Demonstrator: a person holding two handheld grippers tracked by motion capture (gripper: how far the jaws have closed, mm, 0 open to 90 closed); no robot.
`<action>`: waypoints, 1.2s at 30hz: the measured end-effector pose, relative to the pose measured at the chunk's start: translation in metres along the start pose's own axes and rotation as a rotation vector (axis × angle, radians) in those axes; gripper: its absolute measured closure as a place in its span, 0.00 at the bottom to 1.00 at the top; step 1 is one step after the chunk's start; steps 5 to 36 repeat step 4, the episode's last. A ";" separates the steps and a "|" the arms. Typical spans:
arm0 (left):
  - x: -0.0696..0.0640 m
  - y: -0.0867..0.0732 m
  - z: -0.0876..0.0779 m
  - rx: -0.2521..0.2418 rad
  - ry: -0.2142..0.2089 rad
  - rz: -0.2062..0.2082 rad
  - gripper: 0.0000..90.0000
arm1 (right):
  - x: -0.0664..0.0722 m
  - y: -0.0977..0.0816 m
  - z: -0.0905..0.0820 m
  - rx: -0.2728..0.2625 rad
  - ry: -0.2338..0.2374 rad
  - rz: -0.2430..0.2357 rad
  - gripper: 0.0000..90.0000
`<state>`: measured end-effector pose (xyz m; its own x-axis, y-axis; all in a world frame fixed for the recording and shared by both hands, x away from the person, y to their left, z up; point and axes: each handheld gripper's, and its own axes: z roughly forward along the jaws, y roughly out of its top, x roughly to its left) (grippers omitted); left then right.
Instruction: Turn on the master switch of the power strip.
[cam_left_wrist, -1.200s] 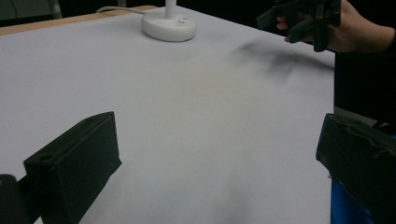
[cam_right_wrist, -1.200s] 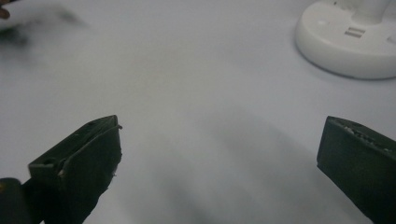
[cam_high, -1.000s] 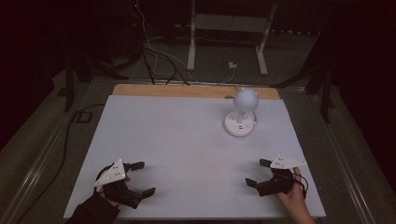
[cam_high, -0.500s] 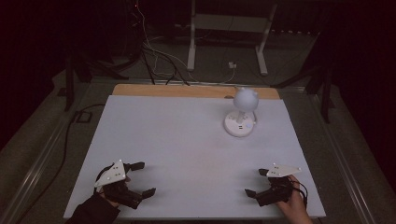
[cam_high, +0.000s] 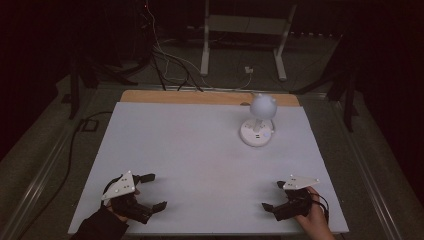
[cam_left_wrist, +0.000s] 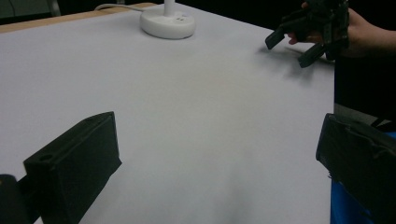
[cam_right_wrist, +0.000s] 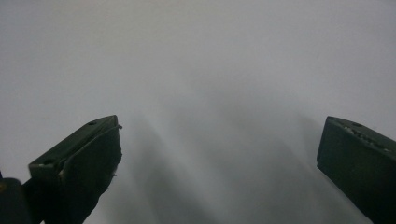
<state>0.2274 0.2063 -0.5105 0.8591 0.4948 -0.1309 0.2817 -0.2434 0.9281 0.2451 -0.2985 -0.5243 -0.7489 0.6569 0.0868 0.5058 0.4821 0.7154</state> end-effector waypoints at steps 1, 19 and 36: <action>0.000 0.000 0.000 -0.001 -0.001 -0.001 0.00 | 0.000 0.000 -0.001 -0.003 -0.001 0.001 0.00; 0.000 0.000 0.000 -0.001 0.000 -0.001 0.00 | 0.001 0.001 -0.002 -0.012 0.001 -0.004 0.00; 0.000 0.000 0.000 -0.001 0.000 -0.001 0.00 | 0.001 0.001 -0.002 -0.012 0.001 -0.004 0.00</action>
